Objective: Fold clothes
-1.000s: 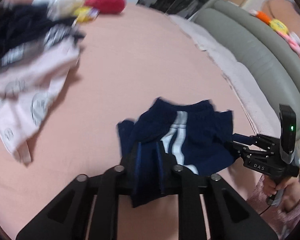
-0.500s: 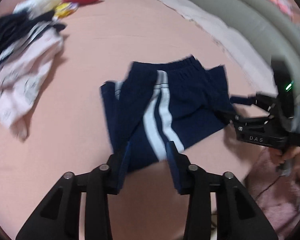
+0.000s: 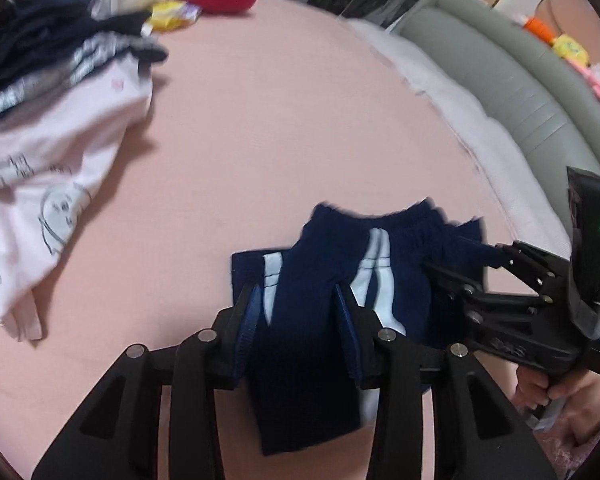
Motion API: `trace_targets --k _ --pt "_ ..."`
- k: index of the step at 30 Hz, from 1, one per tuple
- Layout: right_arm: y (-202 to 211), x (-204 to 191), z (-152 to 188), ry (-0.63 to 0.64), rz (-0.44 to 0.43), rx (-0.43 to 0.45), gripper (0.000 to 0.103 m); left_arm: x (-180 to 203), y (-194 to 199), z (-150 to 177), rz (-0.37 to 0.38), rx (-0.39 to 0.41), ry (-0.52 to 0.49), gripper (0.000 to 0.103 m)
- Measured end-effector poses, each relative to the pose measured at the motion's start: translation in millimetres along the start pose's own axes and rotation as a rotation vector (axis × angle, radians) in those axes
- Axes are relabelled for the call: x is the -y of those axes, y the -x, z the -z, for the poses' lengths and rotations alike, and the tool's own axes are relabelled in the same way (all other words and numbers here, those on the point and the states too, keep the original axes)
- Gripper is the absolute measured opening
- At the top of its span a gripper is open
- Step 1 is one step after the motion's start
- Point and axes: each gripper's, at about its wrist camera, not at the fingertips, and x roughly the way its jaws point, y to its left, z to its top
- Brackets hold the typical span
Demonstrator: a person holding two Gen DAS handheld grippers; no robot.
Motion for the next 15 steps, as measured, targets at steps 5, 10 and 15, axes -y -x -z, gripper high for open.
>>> trace_targets --k 5,10,15 --pt "10.4 29.0 9.3 -0.132 -0.055 0.018 0.068 -10.8 12.7 -1.3 -0.039 0.012 0.025 0.051" --pt "44.3 44.8 24.6 -0.148 -0.045 0.084 0.068 -10.5 21.1 2.3 0.025 0.011 0.057 0.051" --pt "57.6 70.9 38.2 -0.275 -0.086 0.08 0.071 -15.7 28.7 10.0 0.237 -0.04 0.187 0.063"
